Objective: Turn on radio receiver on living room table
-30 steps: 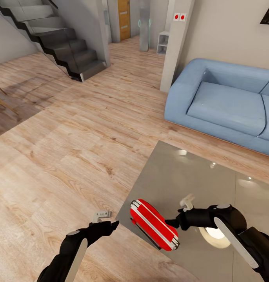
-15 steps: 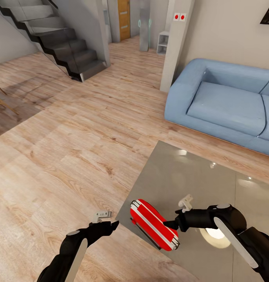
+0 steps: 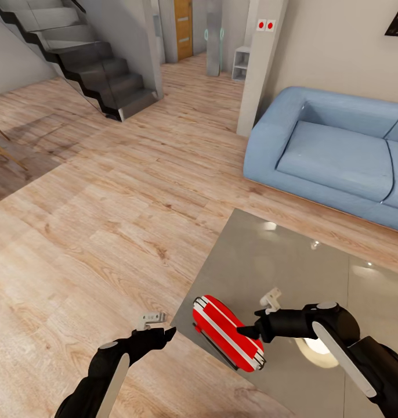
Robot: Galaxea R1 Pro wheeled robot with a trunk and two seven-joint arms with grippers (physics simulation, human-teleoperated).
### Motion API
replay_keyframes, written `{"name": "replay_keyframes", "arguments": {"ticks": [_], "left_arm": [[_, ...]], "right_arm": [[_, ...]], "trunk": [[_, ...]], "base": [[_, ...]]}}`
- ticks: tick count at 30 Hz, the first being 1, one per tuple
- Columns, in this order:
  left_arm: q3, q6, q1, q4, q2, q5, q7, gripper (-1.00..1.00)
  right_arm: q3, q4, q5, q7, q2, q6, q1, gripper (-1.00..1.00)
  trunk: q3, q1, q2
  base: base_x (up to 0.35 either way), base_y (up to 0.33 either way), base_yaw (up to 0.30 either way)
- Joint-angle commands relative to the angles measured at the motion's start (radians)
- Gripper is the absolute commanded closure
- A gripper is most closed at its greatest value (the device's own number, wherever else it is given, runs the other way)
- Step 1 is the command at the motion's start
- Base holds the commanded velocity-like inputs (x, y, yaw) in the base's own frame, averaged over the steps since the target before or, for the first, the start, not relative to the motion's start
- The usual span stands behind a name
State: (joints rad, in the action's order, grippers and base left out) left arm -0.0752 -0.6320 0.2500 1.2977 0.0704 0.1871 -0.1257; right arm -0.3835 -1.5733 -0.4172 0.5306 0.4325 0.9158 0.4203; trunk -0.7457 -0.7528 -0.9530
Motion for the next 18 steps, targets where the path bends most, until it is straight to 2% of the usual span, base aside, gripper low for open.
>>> {"name": "replay_keyframes", "arguments": {"ticks": [1,10,13,18], "left_arm": [[0.0,0.0,0.0,0.0,0.0,0.0,0.0,-1.0],[0.0,0.0,0.0,0.0,0.0,0.001,0.0,-1.0],[0.0,0.0,0.0,0.0,0.0,0.002,0.0,-1.0],[0.0,0.0,0.0,-0.001,0.0,0.002,0.001,-1.0]], "right_arm": [[0.0,0.0,0.0,0.0,-0.002,0.0,0.0,-1.0],[-0.001,-0.001,-0.001,0.0,-0.01,0.0,0.0,-1.0],[-0.002,0.0,0.0,-0.001,-0.033,0.0,0.0,-1.0],[-0.003,0.001,0.01,-0.002,-0.049,0.003,0.0,-1.0]], "trunk": [[0.0,0.0,0.0],[0.0,0.0,0.0],[0.0,0.0,0.0],[0.0,0.0,0.0]], "base": [[0.0,0.0,0.0],[0.0,0.0,0.0],[0.0,0.0,0.0],[0.0,0.0,0.0]]}}
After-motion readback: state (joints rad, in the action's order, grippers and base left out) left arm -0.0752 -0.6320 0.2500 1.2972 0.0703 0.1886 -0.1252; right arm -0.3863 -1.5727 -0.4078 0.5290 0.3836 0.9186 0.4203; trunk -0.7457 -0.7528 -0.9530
